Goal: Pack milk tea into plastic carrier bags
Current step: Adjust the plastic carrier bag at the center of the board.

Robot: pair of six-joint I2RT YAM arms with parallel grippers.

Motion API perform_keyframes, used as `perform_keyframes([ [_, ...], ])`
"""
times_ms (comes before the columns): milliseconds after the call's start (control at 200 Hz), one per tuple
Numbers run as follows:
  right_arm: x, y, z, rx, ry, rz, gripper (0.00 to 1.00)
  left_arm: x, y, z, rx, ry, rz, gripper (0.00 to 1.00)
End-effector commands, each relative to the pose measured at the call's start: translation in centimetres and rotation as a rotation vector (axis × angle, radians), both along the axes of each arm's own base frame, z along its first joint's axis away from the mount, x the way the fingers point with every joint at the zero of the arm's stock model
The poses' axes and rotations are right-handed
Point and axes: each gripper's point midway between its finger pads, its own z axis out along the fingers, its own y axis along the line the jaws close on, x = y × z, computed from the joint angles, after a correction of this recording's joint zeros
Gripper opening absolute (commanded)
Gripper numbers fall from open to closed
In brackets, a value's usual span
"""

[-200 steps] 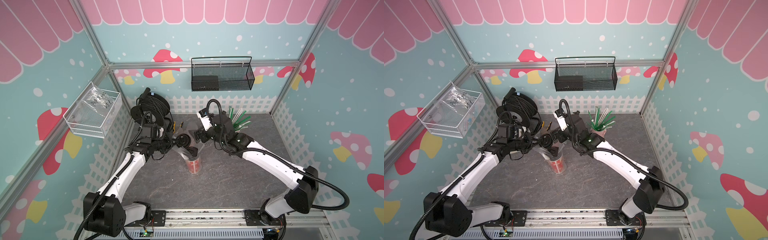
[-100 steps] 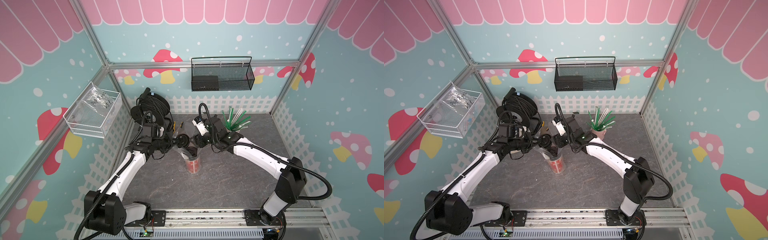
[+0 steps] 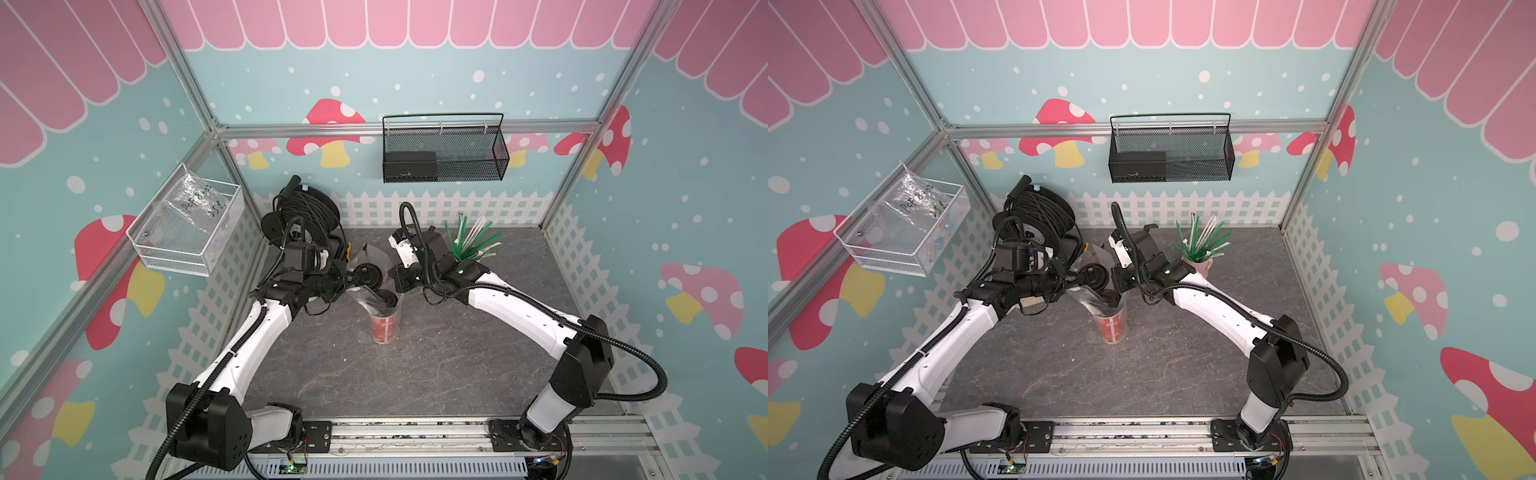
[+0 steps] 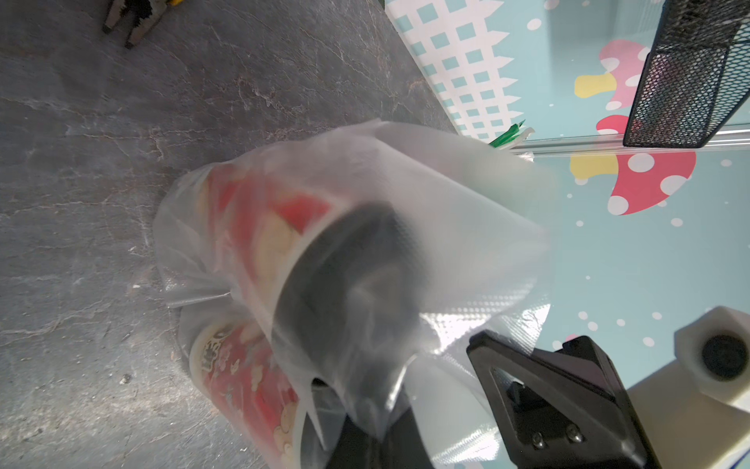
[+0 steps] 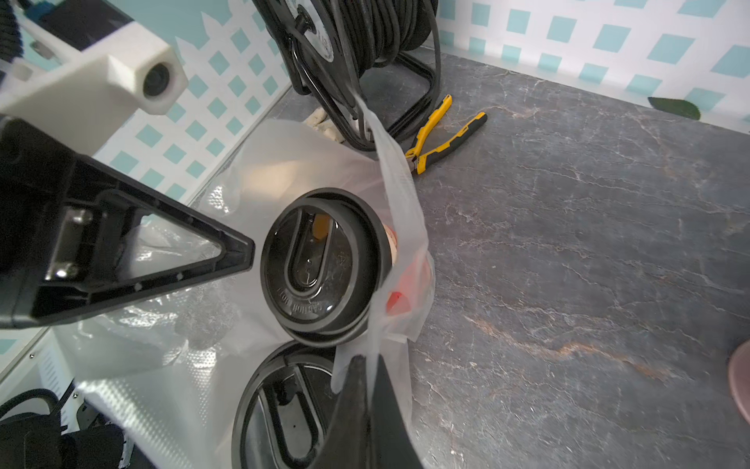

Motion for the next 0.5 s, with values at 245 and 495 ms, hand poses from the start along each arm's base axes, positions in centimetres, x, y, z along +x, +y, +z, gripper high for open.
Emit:
perform_keyframes([
  [245,-2.0,-3.1,4.3,-0.049,0.001,-0.037,0.0,-1.3,-1.6,4.5,0.046,-0.074,0.034,0.0],
  [495,-1.7,-6.0,5.4,-0.069,-0.058,-0.113,0.0,-1.2,-2.7,1.3,0.081,0.01,0.048,0.0],
])
